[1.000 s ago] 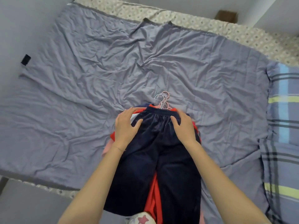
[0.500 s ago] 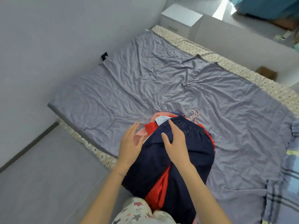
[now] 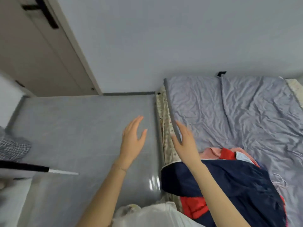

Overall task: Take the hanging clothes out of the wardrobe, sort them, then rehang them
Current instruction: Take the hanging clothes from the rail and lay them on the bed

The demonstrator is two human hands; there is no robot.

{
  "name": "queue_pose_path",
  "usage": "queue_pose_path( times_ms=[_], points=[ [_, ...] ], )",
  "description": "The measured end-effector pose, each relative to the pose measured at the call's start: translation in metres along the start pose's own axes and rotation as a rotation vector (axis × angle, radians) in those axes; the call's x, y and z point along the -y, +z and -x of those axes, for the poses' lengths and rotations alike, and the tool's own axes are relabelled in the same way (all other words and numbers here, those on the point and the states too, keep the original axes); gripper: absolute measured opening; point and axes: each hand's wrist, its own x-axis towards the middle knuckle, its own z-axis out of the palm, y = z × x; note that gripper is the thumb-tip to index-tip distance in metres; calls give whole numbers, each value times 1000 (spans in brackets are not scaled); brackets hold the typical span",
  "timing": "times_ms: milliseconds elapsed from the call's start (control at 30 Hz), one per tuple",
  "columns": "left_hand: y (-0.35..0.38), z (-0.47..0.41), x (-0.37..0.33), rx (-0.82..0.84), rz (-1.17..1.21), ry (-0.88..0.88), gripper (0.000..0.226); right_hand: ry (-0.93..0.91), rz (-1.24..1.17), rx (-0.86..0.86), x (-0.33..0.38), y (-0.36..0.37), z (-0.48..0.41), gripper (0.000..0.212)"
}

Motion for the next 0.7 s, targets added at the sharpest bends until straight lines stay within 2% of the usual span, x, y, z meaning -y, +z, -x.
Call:
queue_pose_path(
  times_ms=[133,367,467,700],
  points=[
    [-107,45,64,-176,-49,-116,45,-181,5,129,86,87,0,55],
    [-277,148,145,-518,-130,-278,43,-488,-22,381,234,235,50,52],
    [-330,198,161,-705,-134,-334,42,-634,-37,487,286,283,82,51],
    [-415,312,186,-987,-249,-496,40,-922,-76,770,379,370,158,50]
  ],
)
